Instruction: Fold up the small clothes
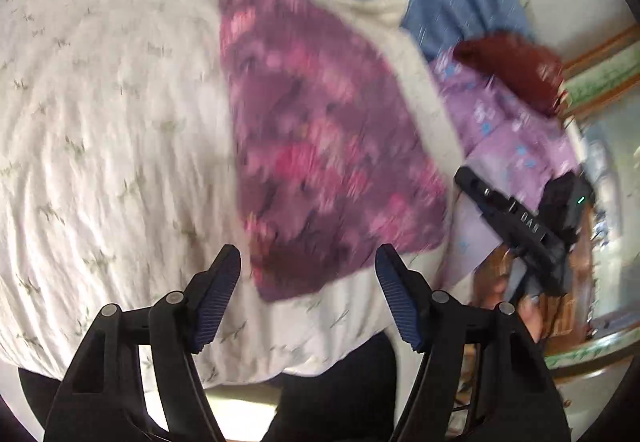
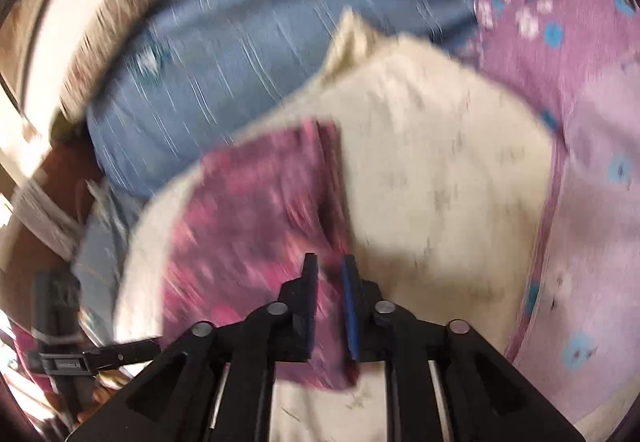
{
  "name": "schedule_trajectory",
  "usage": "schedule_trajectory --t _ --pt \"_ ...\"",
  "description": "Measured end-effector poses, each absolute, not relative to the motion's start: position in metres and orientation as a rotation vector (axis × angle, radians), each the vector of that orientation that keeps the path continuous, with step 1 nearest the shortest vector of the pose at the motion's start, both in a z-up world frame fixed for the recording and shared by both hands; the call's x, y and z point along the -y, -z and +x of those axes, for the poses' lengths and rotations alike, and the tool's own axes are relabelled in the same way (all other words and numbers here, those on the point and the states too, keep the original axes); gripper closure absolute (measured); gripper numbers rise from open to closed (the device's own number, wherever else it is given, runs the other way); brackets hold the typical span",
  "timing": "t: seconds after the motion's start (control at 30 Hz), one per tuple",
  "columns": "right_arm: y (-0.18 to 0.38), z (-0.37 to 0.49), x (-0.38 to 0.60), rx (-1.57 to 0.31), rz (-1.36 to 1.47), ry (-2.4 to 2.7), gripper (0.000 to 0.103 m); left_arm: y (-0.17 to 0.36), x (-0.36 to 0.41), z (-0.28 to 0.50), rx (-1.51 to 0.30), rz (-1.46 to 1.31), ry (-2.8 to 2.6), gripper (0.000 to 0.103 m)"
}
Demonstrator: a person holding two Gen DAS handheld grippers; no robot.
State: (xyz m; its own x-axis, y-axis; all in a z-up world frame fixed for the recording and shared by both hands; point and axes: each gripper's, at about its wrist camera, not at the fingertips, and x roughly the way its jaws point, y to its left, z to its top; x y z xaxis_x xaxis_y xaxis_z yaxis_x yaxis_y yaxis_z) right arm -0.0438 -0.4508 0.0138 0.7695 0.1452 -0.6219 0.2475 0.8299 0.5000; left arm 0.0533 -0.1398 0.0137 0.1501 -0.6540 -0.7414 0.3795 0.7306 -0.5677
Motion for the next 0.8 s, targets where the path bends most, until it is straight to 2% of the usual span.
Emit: schedule_trajectory --t 0.03,0.07,0.1,0.33,0.37,0.4,0.43,0.53,0.7,0.8 --pt "-0.019 -0.039 0.456 -0.688 0.634 0.035 0.061 -0.02 0.138 0.061 -1.187 -0.289 0.749 0.033" --pt "-0.022 -0.031 0.459 -0.683 0.66 0.023 0.049 -0.024 0.137 0.071 -1.174 -0.295 0.733 0.033" --pt "-0.022 -0.019 0.462 -0.692 0.673 0.01 0.046 -0.025 0.139 0.084 -1.171 -0.297 0.717 0.033" --pt "0.007 0.073 0.457 -0.813 0.626 0.039 0.045 0.004 0.183 0.149 -1.27 -0.295 0.644 0.033" --pt "0.015 0.084 0.458 -0.834 0.639 0.04 0.05 0.007 0.188 0.157 -1.283 -0.302 0.63 0.033" --pt "0.023 0.093 0.459 -0.854 0.665 0.021 0.063 0.009 0.192 0.162 -1.289 -0.315 0.613 0.033" --pt "0.027 0.101 0.457 -0.87 0.696 -0.031 0.088 0.01 0.191 0.162 -1.268 -0.318 0.608 0.034" --pt "0.005 0.101 0.45 -0.784 0.62 -0.101 0.088 0.007 0.197 0.16 -1.177 -0.23 0.574 0.042" --pt "0.037 0.112 0.467 -0.885 0.63 -0.013 0.087 0.017 0.211 0.163 -1.164 -0.176 0.533 0.042" --pt "0.033 0.102 0.472 -0.844 0.71 -0.026 0.084 0.01 0.214 0.158 -1.134 -0.128 0.524 0.042"
